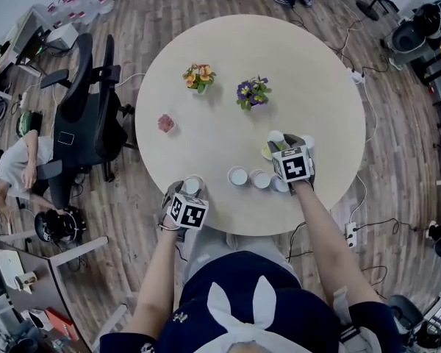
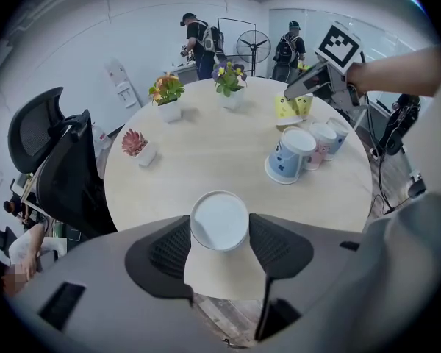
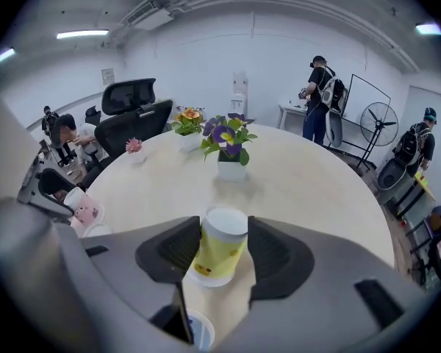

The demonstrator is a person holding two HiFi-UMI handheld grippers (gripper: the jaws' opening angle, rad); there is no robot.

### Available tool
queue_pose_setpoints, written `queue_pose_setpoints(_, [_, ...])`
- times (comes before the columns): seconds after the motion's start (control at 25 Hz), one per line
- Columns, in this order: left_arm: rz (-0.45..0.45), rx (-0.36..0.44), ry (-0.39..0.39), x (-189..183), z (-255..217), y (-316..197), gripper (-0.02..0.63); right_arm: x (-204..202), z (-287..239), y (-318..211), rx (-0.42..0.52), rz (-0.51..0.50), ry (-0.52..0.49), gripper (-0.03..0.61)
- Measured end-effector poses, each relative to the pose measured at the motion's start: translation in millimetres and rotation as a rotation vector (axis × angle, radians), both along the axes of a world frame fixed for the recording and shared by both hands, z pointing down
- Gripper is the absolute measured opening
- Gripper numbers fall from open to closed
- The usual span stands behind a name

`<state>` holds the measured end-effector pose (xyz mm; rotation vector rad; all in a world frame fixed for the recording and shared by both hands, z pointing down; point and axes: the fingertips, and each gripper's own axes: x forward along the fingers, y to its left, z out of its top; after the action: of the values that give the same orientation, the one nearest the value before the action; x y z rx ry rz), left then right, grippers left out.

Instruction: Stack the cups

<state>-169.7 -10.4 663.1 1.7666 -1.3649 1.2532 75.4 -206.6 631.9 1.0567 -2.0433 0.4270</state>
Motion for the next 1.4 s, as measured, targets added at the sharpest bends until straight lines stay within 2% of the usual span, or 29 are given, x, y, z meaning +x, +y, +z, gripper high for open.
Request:
queue_pose_setpoints(0.52, [-0.021,0.062,0.020,-5.2,-14.7,-1.3,0.255,2.3,-30.8,12.9,0.125,-0.034,-0.036,0.206])
queue_pose_setpoints(0.72, [-0.014,0.091,0.035,-2.0,-26.3,-10.8,0.255,5.9,-27.0,14.9,0.137,-0.045,-0.029,0.206])
queue_pose_setpoints(1.0, [0.053,0.164,0.059,16.4,-62.8,-34.4,0.255,7.1,-40.6,19.0,0.174,-0.037,-0.047,0.204])
queue_pose_setpoints(1.4, [0.188,0.224,0.102,46.4,-111.8,-62.5,0.255,26.8,-98.9,39.6,0.309,0.001,-0.127,0.204])
